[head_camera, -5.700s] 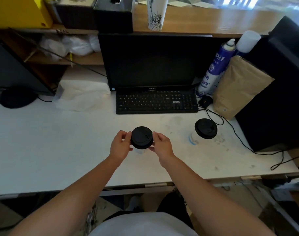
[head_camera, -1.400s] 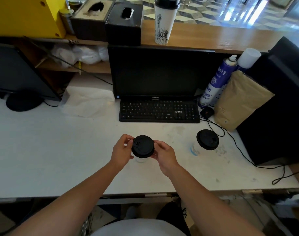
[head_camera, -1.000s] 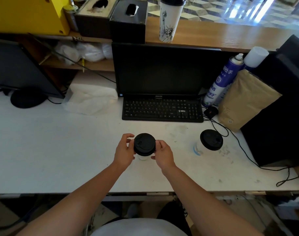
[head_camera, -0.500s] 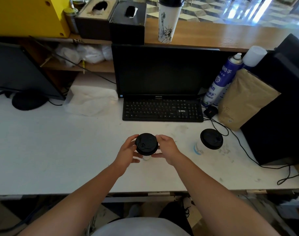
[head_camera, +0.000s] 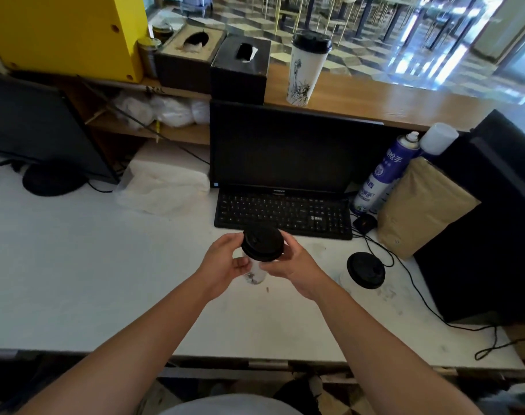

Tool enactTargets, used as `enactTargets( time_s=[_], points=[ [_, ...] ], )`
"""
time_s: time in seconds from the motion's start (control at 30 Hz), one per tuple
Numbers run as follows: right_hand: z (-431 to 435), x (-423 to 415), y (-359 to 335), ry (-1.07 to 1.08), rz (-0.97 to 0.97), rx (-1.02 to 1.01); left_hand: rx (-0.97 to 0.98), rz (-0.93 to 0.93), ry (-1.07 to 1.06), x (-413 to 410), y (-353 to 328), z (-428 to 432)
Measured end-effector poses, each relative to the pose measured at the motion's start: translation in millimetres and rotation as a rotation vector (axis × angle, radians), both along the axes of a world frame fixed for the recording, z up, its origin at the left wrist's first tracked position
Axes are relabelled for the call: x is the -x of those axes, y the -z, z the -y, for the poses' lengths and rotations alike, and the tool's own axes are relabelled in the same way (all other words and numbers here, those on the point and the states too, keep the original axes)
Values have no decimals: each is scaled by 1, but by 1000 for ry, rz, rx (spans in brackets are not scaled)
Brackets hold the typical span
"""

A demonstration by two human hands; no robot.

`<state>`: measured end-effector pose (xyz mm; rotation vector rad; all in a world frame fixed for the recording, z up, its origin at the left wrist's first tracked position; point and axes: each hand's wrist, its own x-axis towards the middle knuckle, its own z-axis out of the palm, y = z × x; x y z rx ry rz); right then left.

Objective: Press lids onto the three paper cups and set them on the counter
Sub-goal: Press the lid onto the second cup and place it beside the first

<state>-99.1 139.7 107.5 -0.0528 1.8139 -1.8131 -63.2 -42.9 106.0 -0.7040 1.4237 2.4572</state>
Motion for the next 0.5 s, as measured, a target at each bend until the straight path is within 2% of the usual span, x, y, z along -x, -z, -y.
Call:
enactTargets(
  time_s=[0.13,0.23,0.27,0.3,0.4,0.43,0.5],
  points=[
    [1,-1,0,14,-24,-56,46,21,80,-5,4,0],
    [-1,-2,-3,-9,-28,-84,203,6,155,-8,14,5],
    [-2,-2,-5,-15,-24,-98,309,3,155,-10,20,8],
    [-3,-1,-6,-21,-20,-113,495,-4,150,-13,29,11],
    [-6,2,-10,-32,-32,-168,1372,54,360,-27,71,31],
    [-7,4,-13,-36,-48,-194,1524,128,457,-34,84,37],
    [-9,7,-20,-49,-112,-281,1618,258,593,-48,107,48]
  ],
)
